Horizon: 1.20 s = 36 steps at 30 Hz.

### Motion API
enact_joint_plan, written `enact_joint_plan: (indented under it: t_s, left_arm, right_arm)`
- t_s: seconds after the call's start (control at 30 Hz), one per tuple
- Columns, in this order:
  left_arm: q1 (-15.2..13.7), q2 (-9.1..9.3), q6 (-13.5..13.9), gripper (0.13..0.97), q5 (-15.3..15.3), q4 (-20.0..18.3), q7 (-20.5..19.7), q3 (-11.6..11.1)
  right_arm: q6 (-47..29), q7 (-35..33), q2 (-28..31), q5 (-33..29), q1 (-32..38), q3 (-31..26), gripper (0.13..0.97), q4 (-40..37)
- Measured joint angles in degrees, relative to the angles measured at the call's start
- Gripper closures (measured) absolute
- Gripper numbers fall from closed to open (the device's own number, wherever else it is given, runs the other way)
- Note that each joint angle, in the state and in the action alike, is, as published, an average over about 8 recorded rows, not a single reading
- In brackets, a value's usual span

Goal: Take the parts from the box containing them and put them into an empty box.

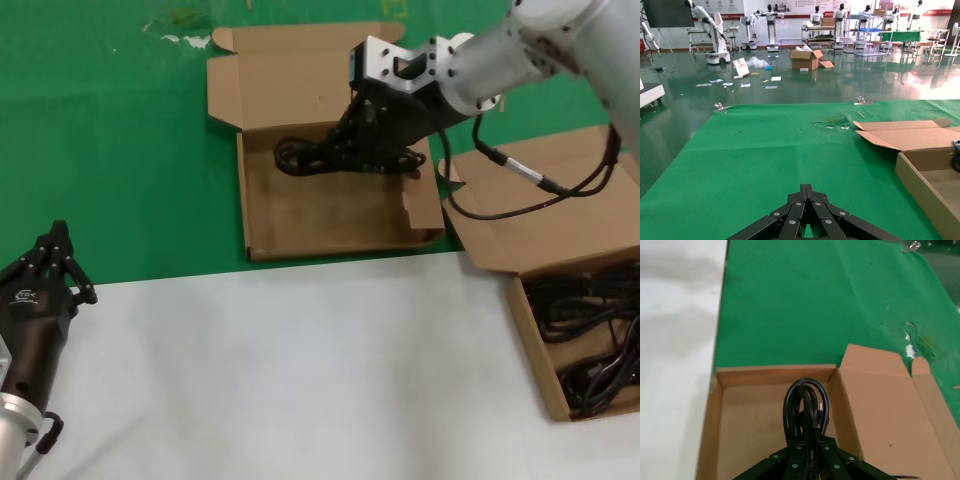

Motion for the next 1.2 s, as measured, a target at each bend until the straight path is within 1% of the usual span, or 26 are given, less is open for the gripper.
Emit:
enact_joint_plan:
  t_s: [0.13, 0.27, 0.4, 0.43, 0.5, 0.6, 0.7, 0.73, 1.0, 1.03, 1.1, 1.2]
  left_arm:
    - [0.0, 0.00, 0.0, 0.957, 0.0, 0.0, 0.0, 0.0]
    - [0.0, 0.00, 0.0, 0.957, 0.0, 0.0, 0.0, 0.0]
    - [0.0, 0.00, 0.0, 0.957, 0.0, 0.0, 0.0, 0.0]
    - [0.0, 0.00, 0.0, 0.957, 0.0, 0.0, 0.0, 0.0]
    - [0.0, 0.00, 0.0, 0.957, 0.0, 0.0, 0.0, 0.0]
    - [0.0, 0.00, 0.0, 0.957, 0.0, 0.0, 0.0, 0.0]
    - [0.0, 0.00, 0.0, 0.957, 0.0, 0.0, 0.0, 0.0]
    - [0.0, 0.00, 0.0, 0.957, 0.0, 0.0, 0.0, 0.0]
    - [0.0, 0.00, 0.0, 0.957, 0.0, 0.0, 0.0, 0.0]
    - [0.0, 0.00, 0.0, 0.957, 0.0, 0.0, 0.0, 0.0]
    - [0.0, 0.00, 0.0, 0.957, 0.0, 0.0, 0.0, 0.0]
    - [0.0, 0.00, 0.0, 0.957, 0.0, 0.0, 0.0, 0.0]
  right_arm:
    - [3.1, -4.9, -3.1, 1.0, 2.0, 1.2, 0.947, -7.5]
    - [5.4, -8.4, -5.4, 2.0, 3.5, 2.4, 0.918, -12.6]
    - [6.6, -10.5, -6.6, 2.8, 4.3, 3.5, 0.889, -15.3]
    - [6.7, -10.8, -6.7, 3.0, 4.4, 3.7, 0.889, -15.5]
    - [6.5, -11.0, -6.5, 3.3, 4.2, 4.1, 0.858, -14.9]
    - [5.5, -10.1, -5.1, 3.8, 2.7, 4.6, 0.813, -11.3]
    - [3.8, -8.0, -2.5, 4.6, -0.2, 5.0, 0.767, -4.8]
    - [3.1, -7.2, -1.5, 4.9, -1.4, 5.2, 0.767, -2.2]
    - [0.7, -0.2, 6.1, 8.4, -11.6, 7.6, 0.580, 17.5]
    - [0.7, 0.5, 6.7, 8.8, -12.5, 7.9, 0.580, 19.1]
    - [0.8, 1.7, 7.5, 9.2, -13.7, 8.2, 0.528, 21.4]
    - [0.9, 2.3, 7.9, 9.4, -14.4, 8.5, 0.449, 22.6]
